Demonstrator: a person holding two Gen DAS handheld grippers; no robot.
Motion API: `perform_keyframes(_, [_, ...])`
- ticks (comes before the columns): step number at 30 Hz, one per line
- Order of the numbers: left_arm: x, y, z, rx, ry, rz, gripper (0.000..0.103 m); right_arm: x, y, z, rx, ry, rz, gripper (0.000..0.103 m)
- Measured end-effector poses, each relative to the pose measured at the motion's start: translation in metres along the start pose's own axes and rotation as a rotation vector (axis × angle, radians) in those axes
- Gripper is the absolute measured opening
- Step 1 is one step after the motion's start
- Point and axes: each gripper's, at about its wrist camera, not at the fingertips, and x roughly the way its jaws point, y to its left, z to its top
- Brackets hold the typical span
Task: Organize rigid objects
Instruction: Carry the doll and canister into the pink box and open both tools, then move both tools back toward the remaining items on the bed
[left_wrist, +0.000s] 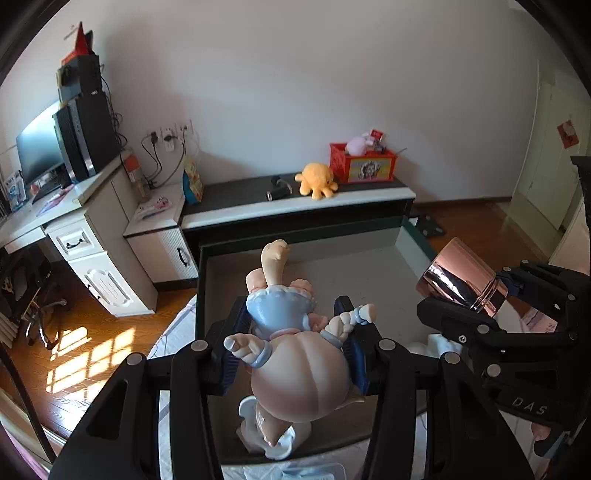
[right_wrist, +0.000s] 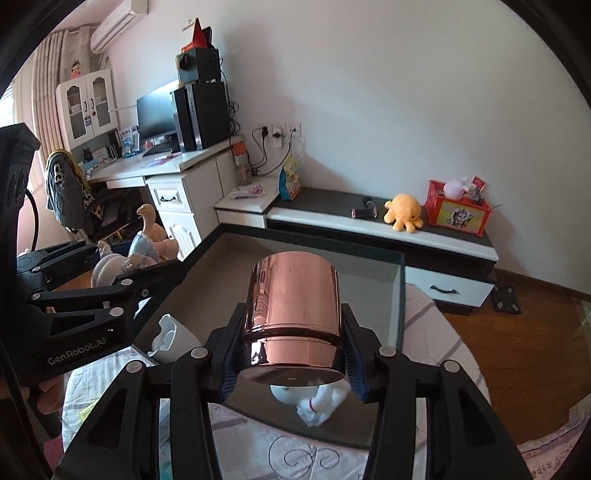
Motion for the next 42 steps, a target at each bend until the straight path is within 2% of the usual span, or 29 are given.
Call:
perform_keyframes(2, [0.031, 0.002, 0.006, -0.009, 0.072, 0.017, 0.048, 0.033, -0.006, 0.006, 0.009, 0.068, 0.013, 0.048])
perform_keyframes(5, [0.063, 0.004, 0.008, 0.010, 0.134, 0.029, 0.048, 0.075, -0.014, 0.010, 0.029, 0.153, 0.016, 0.048])
perform_keyframes(10, [0.091, 0.013, 0.004, 0.001, 0.189, 0.027, 0.048, 0.118, -0.023, 0.010, 0.068, 0.262, 0.023, 0.048])
perform_keyframes(12, [0.095, 0.012, 0.002, 0.004, 0.189, 0.055, 0.050, 0.126, -0.021, 0.008, 0.064, 0.295, 0.018, 0.048])
perform_keyframes(14, [0.095, 0.013, 0.001, -0.005, 0.190, 0.045, 0.051, 0.128, -0.022, 0.007, 0.072, 0.313, 0.014, 0.049])
perform_keyframes(16, [0.086, 0.019, 0.002, -0.024, 0.172, 0.041, 0.056, 0.123, -0.022, 0.008, 0.080, 0.295, -0.013, 0.051])
perform_keyframes(18, [0.068, 0.023, 0.004, -0.035, 0.126, 0.045, 0.067, 0.117, -0.024, 0.008, 0.099, 0.278, -0.013, 0.058])
perform_keyframes(19, [0.057, 0.024, 0.005, -0.038, 0.099, 0.049, 0.069, 0.109, -0.025, 0.008, 0.114, 0.254, -0.011, 0.064])
perform_keyframes(21, [0.028, 0.025, 0.003, -0.041, 0.033, 0.067, 0.083, 0.091, -0.023, 0.009, 0.117, 0.208, -0.010, 0.076])
perform_keyframes(22, [0.011, 0.025, 0.002, -0.046, -0.004, 0.082, 0.086, 0.079, -0.021, 0.009, 0.120, 0.180, -0.017, 0.081])
perform_keyframes(24, [-0.030, 0.023, -0.006, -0.054, -0.100, 0.100, 0.093, 0.048, -0.013, 0.007, 0.111, 0.113, -0.004, 0.081])
perform_keyframes(27, [-0.093, 0.014, -0.025, -0.055, -0.225, 0.173, 0.103, -0.007, 0.007, 0.001, 0.081, 0.004, -0.015, 0.085])
perform_keyframes(30, [-0.156, 0.007, -0.052, -0.058, -0.328, 0.196, 0.103, -0.067, 0.030, -0.014, 0.048, -0.110, -0.058, 0.087])
perform_keyframes(31, [-0.175, 0.004, -0.062, -0.055, -0.359, 0.207, 0.103, -0.086, 0.038, -0.021, 0.040, -0.147, -0.061, 0.091])
perform_keyframes(32, [-0.193, -0.001, -0.073, -0.048, -0.382, 0.225, 0.103, -0.104, 0.046, -0.029, 0.037, -0.183, -0.071, 0.101])
perform_keyframes(33, [-0.210, -0.004, -0.082, -0.037, -0.402, 0.237, 0.103, -0.122, 0.054, -0.037, 0.036, -0.215, -0.088, 0.103])
perform_keyframes(36, [-0.257, -0.018, -0.114, -0.044, -0.470, 0.271, 0.103, -0.173, 0.074, -0.061, 0.022, -0.310, -0.098, 0.103])
perform_keyframes(42, [-0.326, -0.044, -0.173, -0.073, -0.568, 0.305, 0.103, -0.253, 0.111, -0.111, -0.002, -0.430, -0.157, 0.103])
